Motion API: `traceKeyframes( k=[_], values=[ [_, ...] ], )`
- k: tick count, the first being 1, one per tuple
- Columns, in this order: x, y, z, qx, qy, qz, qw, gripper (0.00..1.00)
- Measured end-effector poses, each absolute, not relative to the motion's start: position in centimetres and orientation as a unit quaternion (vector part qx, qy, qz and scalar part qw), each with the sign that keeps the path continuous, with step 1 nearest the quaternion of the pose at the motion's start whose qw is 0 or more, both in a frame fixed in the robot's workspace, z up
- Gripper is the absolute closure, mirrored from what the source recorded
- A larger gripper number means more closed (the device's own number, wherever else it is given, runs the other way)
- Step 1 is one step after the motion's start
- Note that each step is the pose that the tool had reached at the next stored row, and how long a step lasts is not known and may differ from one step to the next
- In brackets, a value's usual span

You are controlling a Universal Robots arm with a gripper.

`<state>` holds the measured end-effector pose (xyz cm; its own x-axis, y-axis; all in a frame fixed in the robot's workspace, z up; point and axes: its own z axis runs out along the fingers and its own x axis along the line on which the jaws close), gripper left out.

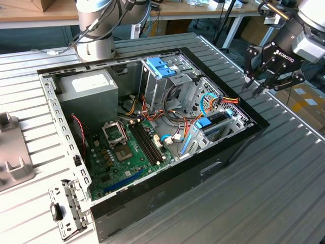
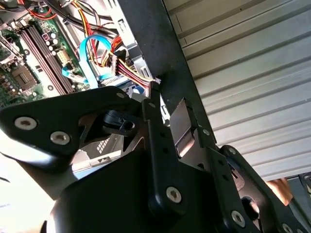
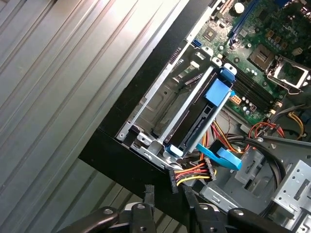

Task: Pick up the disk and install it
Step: 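Insert the first disk wire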

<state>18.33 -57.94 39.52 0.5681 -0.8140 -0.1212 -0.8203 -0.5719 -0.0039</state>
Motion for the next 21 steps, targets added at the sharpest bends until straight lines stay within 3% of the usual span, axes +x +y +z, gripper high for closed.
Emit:
traceKeyframes(
  k=[21],
  values=[
    [17.9,-58.0,38.1,-0.904,0.424,0.056,0.03,0.64]
  ],
)
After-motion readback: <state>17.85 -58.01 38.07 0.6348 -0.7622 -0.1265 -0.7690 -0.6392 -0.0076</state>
